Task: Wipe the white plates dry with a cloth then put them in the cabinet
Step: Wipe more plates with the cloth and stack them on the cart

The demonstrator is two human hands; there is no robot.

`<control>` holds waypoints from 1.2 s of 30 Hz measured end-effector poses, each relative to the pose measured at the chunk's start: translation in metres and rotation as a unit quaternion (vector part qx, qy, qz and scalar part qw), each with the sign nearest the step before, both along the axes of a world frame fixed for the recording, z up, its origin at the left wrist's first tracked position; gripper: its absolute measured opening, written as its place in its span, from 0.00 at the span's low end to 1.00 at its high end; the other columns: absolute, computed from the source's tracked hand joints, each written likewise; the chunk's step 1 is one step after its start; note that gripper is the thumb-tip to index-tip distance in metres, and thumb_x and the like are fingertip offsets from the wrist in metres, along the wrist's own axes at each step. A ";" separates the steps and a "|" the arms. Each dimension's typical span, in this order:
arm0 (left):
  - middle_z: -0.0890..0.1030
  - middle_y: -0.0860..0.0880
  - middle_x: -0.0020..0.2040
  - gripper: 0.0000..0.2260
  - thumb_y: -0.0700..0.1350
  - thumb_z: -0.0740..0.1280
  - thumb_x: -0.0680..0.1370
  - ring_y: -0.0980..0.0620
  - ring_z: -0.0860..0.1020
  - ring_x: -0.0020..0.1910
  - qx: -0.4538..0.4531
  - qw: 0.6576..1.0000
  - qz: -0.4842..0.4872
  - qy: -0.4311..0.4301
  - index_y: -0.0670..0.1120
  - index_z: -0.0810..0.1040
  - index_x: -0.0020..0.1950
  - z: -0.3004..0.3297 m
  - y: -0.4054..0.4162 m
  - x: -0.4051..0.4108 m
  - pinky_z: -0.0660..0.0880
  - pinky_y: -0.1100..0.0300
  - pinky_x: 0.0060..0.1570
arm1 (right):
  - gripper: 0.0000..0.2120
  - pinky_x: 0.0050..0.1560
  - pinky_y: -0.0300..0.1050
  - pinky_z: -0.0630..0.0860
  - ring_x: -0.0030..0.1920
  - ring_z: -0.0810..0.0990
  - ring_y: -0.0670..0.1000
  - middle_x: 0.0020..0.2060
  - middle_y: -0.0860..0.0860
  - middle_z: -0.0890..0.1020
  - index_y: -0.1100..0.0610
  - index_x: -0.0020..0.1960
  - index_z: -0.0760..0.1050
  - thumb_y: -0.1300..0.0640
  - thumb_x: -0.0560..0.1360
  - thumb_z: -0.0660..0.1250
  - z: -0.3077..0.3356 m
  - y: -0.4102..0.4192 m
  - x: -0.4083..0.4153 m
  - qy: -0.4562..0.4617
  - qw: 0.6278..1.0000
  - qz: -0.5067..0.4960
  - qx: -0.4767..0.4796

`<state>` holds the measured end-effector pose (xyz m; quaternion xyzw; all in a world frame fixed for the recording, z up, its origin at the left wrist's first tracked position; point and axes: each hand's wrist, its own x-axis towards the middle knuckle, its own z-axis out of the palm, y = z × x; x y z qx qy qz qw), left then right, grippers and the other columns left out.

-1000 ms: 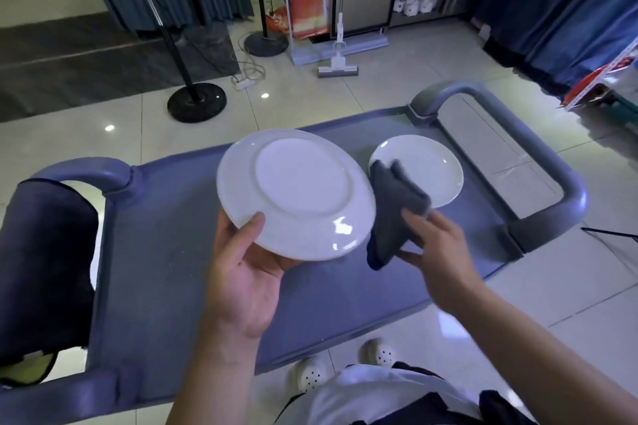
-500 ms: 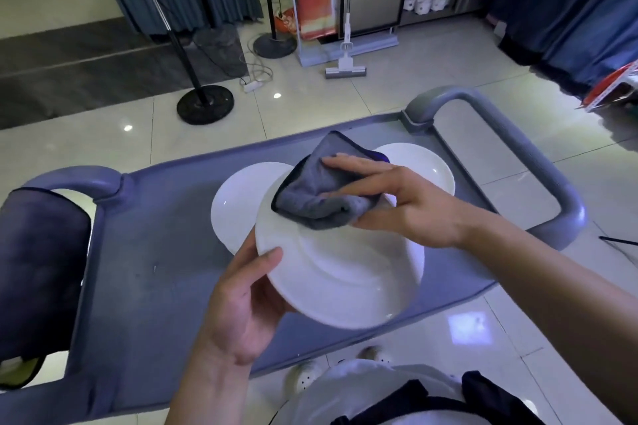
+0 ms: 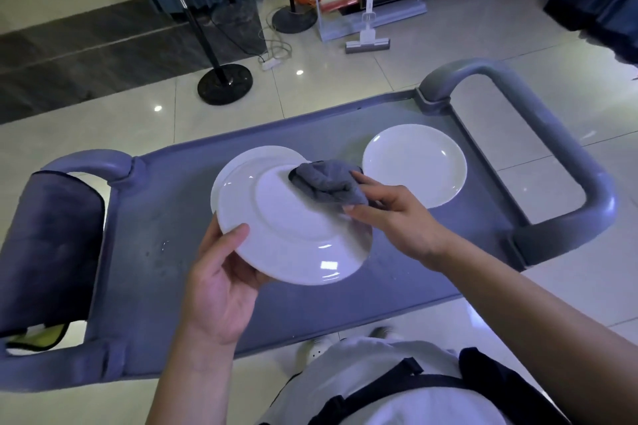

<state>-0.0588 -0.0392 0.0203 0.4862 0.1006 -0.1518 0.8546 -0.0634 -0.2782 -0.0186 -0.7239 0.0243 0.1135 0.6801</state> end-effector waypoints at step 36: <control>0.79 0.40 0.68 0.21 0.35 0.60 0.81 0.41 0.80 0.60 0.046 0.995 0.091 0.001 0.49 0.73 0.73 0.003 -0.157 -0.058 0.82 0.47 0.43 | 0.34 0.64 0.57 0.76 0.67 0.76 0.60 0.70 0.55 0.76 0.53 0.75 0.69 0.62 0.70 0.71 -0.017 -0.054 -0.083 -0.277 0.903 -0.023 -0.327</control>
